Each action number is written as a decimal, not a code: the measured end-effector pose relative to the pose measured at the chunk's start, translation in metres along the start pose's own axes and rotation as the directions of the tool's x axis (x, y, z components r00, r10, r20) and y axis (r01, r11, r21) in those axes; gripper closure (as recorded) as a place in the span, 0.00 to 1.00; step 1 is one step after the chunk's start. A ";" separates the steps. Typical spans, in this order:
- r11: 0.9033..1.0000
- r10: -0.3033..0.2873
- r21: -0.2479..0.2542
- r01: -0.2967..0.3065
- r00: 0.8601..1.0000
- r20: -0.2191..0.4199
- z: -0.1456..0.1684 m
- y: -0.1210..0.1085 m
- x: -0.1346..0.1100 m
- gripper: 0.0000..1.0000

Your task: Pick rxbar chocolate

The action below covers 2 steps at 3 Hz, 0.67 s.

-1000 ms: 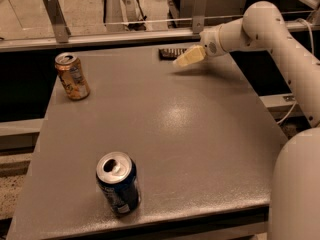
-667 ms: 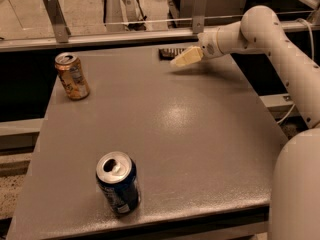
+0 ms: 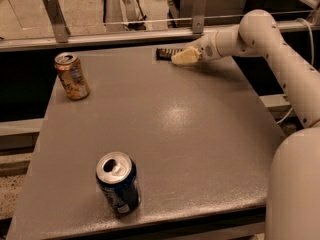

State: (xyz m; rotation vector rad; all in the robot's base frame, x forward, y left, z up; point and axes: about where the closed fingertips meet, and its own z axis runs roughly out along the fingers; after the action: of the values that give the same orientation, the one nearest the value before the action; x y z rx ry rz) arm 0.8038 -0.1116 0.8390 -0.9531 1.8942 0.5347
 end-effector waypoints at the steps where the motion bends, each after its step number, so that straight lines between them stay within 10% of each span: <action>1: 1.000 0.001 -0.014 -0.001 1.000 0.003 0.000 0.004 -0.001 0.64; 2: 0.999 -0.024 -0.034 0.024 1.000 0.008 -0.004 0.012 -0.005 0.87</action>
Offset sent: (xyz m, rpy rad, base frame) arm -0.0223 0.0037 0.0192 -0.0063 -0.0313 0.0752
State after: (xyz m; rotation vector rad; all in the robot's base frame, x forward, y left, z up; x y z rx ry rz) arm 0.7937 -0.1053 0.8454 -0.9940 1.8702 0.5574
